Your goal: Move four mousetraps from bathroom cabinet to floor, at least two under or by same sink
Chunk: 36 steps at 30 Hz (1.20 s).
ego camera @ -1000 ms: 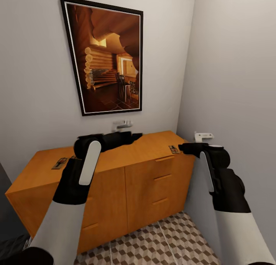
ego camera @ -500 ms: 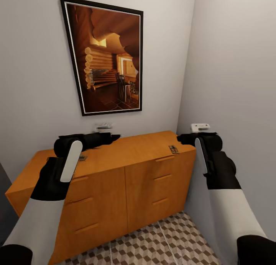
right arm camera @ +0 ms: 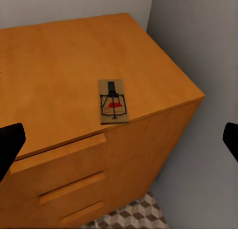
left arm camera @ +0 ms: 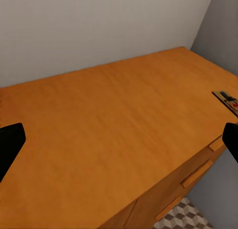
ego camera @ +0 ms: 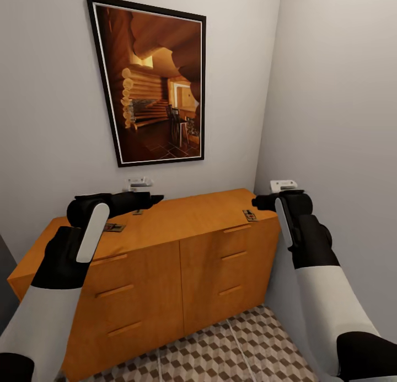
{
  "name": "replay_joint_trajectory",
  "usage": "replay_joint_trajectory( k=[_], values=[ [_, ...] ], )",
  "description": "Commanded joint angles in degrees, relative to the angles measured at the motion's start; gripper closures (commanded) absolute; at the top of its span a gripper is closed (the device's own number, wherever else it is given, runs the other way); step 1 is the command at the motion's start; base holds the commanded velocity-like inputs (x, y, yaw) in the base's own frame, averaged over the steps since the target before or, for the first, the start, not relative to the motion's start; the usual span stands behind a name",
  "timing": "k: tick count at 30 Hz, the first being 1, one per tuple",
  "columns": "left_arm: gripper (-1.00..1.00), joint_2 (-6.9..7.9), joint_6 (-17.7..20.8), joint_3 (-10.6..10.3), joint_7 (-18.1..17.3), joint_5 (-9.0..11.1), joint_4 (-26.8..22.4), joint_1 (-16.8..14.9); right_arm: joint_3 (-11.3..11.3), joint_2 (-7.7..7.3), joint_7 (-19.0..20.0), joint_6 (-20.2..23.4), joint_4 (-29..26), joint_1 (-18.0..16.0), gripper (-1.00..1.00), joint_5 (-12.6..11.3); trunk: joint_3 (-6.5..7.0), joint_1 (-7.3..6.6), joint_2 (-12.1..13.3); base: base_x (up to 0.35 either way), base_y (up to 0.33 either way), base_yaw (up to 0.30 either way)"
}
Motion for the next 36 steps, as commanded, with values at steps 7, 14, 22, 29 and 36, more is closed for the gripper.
replay_joint_trajectory(
  k=[7, 14, 22, 29, 36],
  values=[
    [-1.0, 0.22, 0.19, -0.08, 0.05, 0.07, 0.02, 0.02, -0.05, -0.2, 0.51, 0.26, 2.4, -0.13, -1.0, 0.11, -0.07, 0.0, -0.04, 0.0, 0.0, 0.0],
    [-1.0, 0.2, 0.19, -0.1, 0.07, 0.0, 0.06, 0.03, -0.15, -0.34, 0.57, 0.26, 5.37, -0.15, -1.0, 0.2, -0.07, 0.0, -0.04, 0.084, 0.0, 0.0],
    [-1.0, 0.04, 0.19, -0.16, 0.03, 0.07, 0.19, 0.06, -0.07, -0.27, 0.55, 0.26, 6.43, -0.15, -1.0, 0.37, -0.07, 0.0, -0.04, 0.167, 0.0, 0.0],
    [-1.0, 0.01, 0.19, -0.17, 0.07, 0.06, 0.27, 0.08, -0.02, -0.2, 0.44, 0.26, 6.81, -0.15, -1.0, 0.5, -0.07, 0.0, -0.04, 0.046, 0.0, 0.0],
    [-1.0, -0.06, 0.19, -0.17, 0.01, 0.18, 0.5, 0.11, -0.13, -0.34, 0.57, 0.26, 6.94, -0.15, -1.0, 0.38, -0.07, 0.0, -0.04, 0.01, 0.0, 0.0]
  ],
)
